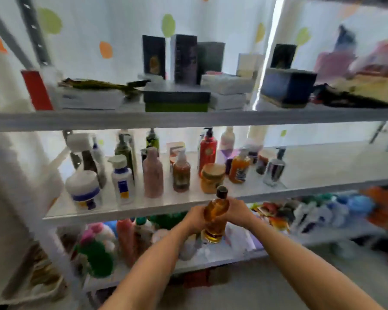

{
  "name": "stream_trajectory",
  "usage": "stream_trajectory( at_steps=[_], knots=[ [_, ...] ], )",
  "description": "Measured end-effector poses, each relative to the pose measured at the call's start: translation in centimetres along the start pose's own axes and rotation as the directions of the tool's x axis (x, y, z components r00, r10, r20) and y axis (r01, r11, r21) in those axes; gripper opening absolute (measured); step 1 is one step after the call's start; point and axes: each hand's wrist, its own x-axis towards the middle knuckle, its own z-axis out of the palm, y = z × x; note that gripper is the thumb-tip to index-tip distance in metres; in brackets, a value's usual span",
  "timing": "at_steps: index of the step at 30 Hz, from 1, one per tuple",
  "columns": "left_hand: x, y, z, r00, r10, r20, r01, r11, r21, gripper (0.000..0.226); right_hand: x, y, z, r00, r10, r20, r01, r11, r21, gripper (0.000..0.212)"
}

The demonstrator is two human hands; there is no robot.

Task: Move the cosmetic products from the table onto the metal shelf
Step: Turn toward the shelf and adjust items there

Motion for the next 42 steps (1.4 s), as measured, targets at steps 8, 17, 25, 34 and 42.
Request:
stream_trajectory(
  at_steps=[8, 17, 25, 34, 42],
  knots=[
    [9.5, 14.3, 13.5, 0.933, 0.252, 0.256, -0.265, 0.964, 0.018, 0.035, -5.3, 13.8, -12.9, 0.889, 0.323, -0.325, -0.300, 0.946, 0.121, 0.075],
    [22.7, 24.1, 21.2, 0.913, 0.329, 0.242, -0.325, 0.944, -0.057, 0.016, 0.4, 23.2, -23.4, 0.769, 0.412, -0.489, -0.364, 0.911, 0.194, 0.073],
    [33.4, 28.1, 22.7, 0.952, 0.286, 0.108, -0.280, 0.958, -0.068, 0.020, 8.8, 27.3, -30.3, 0.814, 0.383, -0.437, -0.320, 0.923, 0.213, 0.065],
    [39.5, 25.1, 23.8, 0.992, 0.100, -0.078, -0.110, 0.984, -0.138, 0.024, 17.2, 30.1, -31.0, 0.934, 0.235, -0.268, -0.201, 0.968, 0.147, 0.062],
    [45.1, 25.3, 24.5, 0.961, -0.010, -0.277, -0.097, 0.924, -0.371, 0.037, 25.8, 34.6, -33.6, 0.982, 0.023, -0.187, -0.001, 0.994, 0.113, 0.072]
  ],
)
